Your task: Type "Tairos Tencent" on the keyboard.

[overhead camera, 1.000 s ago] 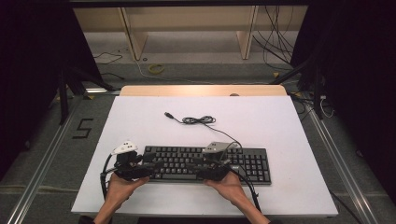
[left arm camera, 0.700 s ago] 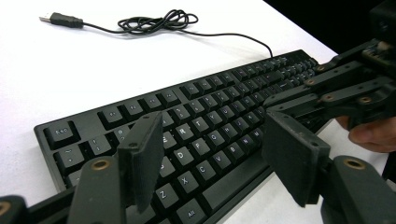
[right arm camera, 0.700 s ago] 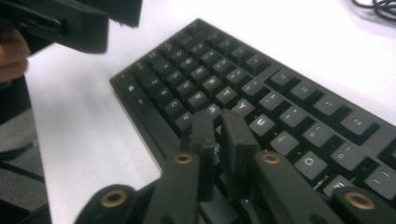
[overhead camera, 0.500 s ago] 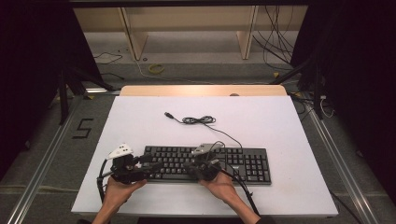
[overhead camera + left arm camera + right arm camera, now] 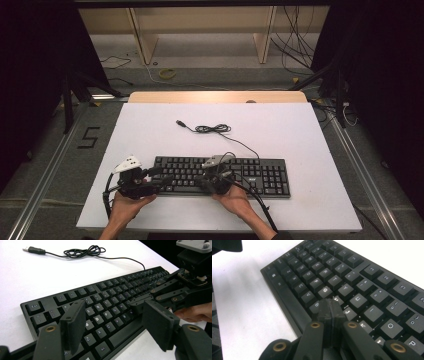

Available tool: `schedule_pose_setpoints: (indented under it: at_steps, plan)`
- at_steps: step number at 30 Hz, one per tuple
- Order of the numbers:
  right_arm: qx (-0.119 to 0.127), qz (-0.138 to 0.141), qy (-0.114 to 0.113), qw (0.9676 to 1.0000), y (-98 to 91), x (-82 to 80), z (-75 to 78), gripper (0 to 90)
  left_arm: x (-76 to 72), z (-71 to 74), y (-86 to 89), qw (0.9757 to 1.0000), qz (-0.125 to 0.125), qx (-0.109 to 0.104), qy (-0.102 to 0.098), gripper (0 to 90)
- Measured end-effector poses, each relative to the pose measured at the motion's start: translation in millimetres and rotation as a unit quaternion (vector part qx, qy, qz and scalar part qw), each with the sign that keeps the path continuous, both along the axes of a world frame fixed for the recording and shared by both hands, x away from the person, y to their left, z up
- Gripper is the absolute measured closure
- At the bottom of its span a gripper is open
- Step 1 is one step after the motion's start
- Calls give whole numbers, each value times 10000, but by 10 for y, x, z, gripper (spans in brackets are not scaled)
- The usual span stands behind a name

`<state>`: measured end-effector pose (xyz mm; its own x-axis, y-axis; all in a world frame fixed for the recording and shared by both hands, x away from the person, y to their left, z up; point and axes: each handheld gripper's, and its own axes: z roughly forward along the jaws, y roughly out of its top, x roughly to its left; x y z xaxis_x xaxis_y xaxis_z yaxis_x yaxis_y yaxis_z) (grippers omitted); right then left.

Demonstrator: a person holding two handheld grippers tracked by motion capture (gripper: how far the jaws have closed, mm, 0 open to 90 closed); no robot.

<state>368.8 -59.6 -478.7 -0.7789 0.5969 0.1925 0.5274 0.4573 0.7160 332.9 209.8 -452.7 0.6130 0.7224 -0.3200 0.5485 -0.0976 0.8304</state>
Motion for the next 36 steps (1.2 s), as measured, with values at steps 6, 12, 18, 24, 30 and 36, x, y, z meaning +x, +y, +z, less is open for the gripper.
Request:
schedule_pose_setpoints:
  at_steps: [6,12,18,24,30,36]
  plan:
    - [-44,8,8,10000,5,1,-17,900,0,-4,1,10000,-6,28,-7,350]
    - [-121,-15,-38,9999,28,-12,-44,900,1,-4,10,10000,18,31,-12,350]
    - [-91,-65,21,9999,19,-10,-36,900,6,-12,19,10000,46,42,-10,349]
    - [58,-145,17,9999,-26,-4,11,900,9,-16,22,10000,54,40,2,348]
    - [157,-192,-10,9997,-70,1,51,900,10,-15,22,10000,60,44,0,348]
    - [177,-198,-23,9996,-75,5,56,900,14,-14,30,10000,72,45,-9,348]
